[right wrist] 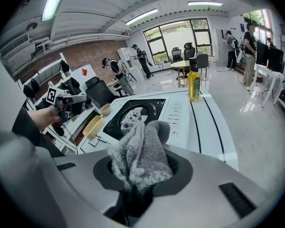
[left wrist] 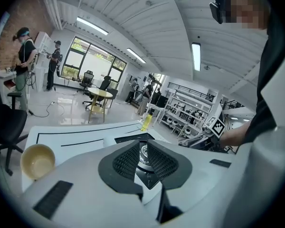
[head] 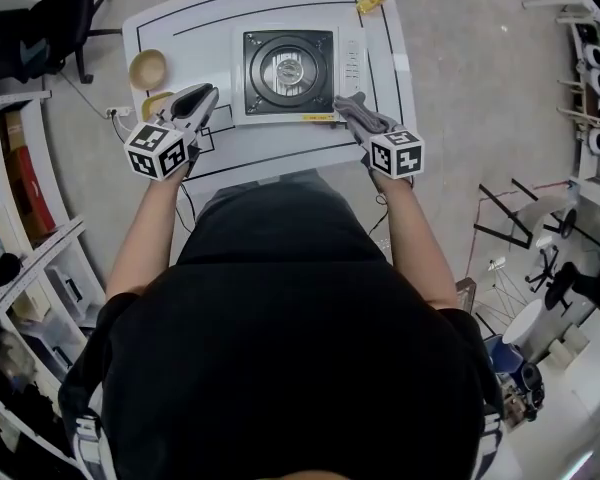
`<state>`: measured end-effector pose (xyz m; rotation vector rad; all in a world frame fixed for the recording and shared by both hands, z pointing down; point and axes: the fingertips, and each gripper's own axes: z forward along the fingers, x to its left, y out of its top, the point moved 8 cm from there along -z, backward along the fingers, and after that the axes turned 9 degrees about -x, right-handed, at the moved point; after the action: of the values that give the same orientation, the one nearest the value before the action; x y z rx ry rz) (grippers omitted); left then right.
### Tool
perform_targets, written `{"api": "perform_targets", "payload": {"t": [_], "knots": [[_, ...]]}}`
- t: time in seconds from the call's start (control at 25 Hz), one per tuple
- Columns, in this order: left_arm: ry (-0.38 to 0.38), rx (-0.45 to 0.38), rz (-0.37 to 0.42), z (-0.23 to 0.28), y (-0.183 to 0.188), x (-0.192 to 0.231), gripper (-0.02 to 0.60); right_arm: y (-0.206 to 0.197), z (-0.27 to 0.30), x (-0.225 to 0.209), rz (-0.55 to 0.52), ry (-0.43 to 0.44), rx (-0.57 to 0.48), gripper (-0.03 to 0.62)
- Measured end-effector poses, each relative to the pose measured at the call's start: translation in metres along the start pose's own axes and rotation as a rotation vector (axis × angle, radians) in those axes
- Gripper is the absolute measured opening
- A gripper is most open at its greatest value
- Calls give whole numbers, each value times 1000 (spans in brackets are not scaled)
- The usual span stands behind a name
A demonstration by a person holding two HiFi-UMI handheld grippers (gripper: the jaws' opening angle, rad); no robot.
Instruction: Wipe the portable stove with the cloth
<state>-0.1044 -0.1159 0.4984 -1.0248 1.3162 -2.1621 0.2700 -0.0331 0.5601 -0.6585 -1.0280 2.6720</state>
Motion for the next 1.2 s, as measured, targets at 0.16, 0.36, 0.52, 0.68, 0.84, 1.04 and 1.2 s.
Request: {"api": "perform_targets", "payload": {"t": [0.16, 0.36, 0.52, 0.68, 0.84, 1.04, 1.2], "knots": [[0, 21, -5, 0, -15, 3, 66, -13, 4, -2, 7, -3, 20, 112], [-27, 52, 24, 5, -38, 3, 69, -27, 12, -4, 1, -4, 54, 112], [-22, 71, -1, 8, -56, 6, 69, -35, 21, -2, -16, 9, 73, 112], [-14, 81, -19, 6, -67, 10, 69, -38, 31, 4, -22, 37, 85, 112], [-13, 91, -26, 2, -74, 13, 69, -40, 41, 15, -38, 74, 106, 110], [-2, 93, -41, -8, -78, 15, 69, -42, 52, 33, -57, 117, 128, 110], [4, 97, -51, -17, -83, 20, 69, -39, 63, 49, -85, 156, 142, 110]]}}
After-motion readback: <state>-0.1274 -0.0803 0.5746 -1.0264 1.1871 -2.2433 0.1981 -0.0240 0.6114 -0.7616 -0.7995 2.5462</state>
